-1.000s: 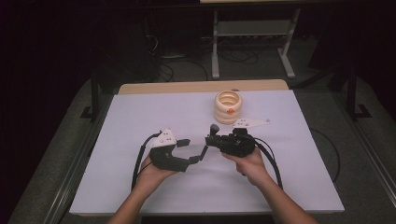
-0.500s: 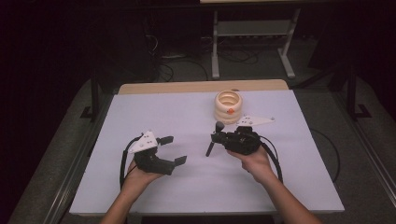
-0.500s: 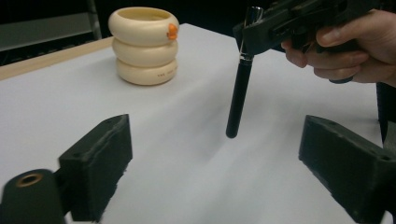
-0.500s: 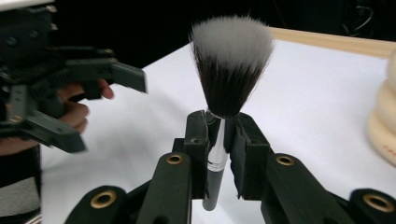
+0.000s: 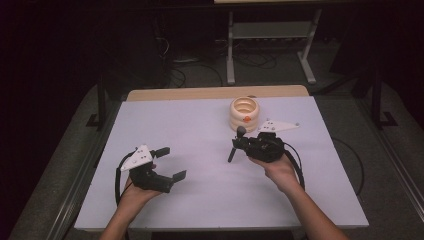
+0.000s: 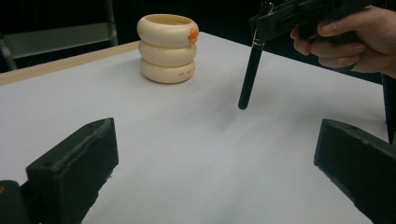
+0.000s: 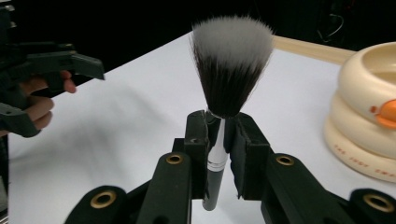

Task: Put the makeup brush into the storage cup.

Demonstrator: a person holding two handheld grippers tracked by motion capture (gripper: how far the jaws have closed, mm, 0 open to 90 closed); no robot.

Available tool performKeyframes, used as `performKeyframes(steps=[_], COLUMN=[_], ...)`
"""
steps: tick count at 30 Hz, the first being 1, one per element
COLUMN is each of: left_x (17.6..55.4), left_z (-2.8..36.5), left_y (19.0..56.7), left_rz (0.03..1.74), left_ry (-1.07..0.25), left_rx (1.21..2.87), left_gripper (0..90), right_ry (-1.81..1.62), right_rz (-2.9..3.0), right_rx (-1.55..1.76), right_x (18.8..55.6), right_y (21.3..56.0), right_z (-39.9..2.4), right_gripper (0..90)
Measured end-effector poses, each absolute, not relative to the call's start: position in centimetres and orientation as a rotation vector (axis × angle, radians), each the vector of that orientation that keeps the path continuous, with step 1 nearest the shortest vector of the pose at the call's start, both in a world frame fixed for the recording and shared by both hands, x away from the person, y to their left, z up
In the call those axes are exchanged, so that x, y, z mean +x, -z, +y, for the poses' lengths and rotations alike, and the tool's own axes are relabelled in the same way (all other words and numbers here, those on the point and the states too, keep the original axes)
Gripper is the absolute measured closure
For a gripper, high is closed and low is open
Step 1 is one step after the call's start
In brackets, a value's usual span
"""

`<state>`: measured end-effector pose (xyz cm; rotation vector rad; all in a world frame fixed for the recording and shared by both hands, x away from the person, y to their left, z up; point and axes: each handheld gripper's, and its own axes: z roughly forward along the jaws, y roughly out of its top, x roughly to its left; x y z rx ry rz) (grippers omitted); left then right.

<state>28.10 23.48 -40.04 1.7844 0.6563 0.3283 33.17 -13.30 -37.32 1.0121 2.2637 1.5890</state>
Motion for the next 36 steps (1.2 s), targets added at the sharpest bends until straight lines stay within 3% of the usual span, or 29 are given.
performKeyframes(steps=[36], left_x=[26.9], left_z=[25.5], left_y=[40.7], left_rz=[0.674], left_ry=[-0.327], left_rx=[1.769], left_gripper=[0.0], right_ry=[-1.553], right_rz=[2.181], right_rx=[1.103], right_x=[34.8], right_y=[35.5], right_z=[-17.1], right_gripper=[76.6])
